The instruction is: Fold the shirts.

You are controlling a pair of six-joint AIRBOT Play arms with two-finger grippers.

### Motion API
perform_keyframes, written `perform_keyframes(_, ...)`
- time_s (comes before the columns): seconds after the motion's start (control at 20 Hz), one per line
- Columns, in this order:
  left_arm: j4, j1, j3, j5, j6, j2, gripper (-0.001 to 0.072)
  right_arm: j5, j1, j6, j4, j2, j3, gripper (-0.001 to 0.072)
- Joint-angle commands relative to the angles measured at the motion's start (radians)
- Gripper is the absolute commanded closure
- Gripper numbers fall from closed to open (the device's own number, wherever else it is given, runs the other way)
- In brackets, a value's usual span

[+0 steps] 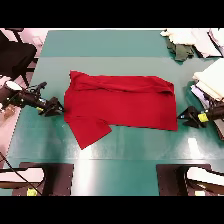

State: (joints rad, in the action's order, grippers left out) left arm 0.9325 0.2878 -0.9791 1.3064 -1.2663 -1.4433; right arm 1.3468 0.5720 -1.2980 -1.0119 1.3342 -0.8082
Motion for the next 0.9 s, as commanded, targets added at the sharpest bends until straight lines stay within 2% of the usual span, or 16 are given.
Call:
perform_keyframes(0.0,-0.051,0.002,0.069,0.037,0.045,0.009,0.0259,0.006,0.034,0.057,0.027,-0.011,0.107,0.0157)
perform_keyframes(0.35,-0.056,0.001,0.128,-0.012,0.045,0.009,0.0260,-0.040,0.008,0.103,0.093,-0.011,0.168,0.0176)
perform_keyframes(0.45,-0.058,-0.015,0.129,-0.016,0.045,0.009,0.0260,-0.079,-0.029,0.104,0.107,-0.010,0.168,0.0304)
perform_keyframes(0.5,-0.055,-0.028,0.129,-0.016,0.044,0.009,0.0260,-0.098,-0.054,0.104,0.120,-0.010,0.167,0.0394)
perform_keyframes(0.7,-0.042,-0.082,0.129,0.000,0.035,0.009,0.0260,-0.143,-0.121,0.103,0.130,-0.010,0.167,0.0683)
perform_keyframes(0.85,0.025,-0.133,0.154,0.029,0.013,0.009,0.0261,-0.148,-0.124,0.103,0.130,-0.011,0.166,0.0690)
